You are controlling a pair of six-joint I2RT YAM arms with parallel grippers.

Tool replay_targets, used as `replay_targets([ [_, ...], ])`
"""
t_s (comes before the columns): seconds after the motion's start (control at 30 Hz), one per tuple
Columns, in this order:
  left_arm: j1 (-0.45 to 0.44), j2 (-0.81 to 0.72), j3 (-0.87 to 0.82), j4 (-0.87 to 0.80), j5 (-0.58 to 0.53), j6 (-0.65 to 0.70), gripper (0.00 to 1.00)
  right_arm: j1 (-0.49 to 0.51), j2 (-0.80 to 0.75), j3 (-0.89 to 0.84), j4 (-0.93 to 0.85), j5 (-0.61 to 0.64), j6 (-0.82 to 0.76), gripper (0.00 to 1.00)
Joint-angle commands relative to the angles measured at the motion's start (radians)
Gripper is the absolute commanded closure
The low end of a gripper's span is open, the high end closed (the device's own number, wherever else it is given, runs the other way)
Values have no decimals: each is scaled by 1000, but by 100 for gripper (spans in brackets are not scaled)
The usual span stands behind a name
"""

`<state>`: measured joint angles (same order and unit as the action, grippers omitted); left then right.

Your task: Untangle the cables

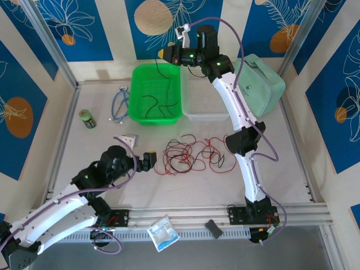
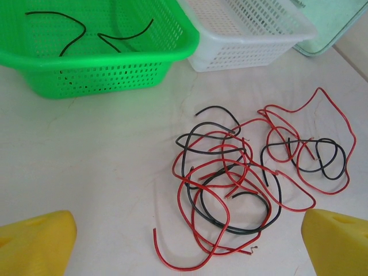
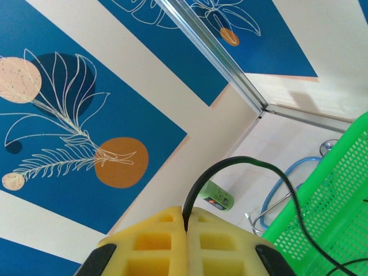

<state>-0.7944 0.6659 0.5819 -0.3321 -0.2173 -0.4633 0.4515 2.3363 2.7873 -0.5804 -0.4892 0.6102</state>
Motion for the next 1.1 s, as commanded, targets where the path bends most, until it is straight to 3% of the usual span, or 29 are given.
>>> replay_targets([
  [0.0, 0, -3, 21, -15, -5, -1, 0, 21, -38, 30, 30, 8, -40, 100],
  [0.27, 1, 1, 36, -38, -20, -15, 4, 74, -29, -65, -78, 134, -100, 100],
  [0.5, 0, 15, 77, -138, -30, -54, 9, 90, 113, -101, -247, 223, -79, 100],
  [0.8, 1, 69, 125, -261, -42, -111, 10, 93, 236, -99, -351, 254, -64, 59],
  [1.07, 0, 188, 169, -321, 13, -150, 15, 93, 180, -92, -375, 253, -81, 45],
])
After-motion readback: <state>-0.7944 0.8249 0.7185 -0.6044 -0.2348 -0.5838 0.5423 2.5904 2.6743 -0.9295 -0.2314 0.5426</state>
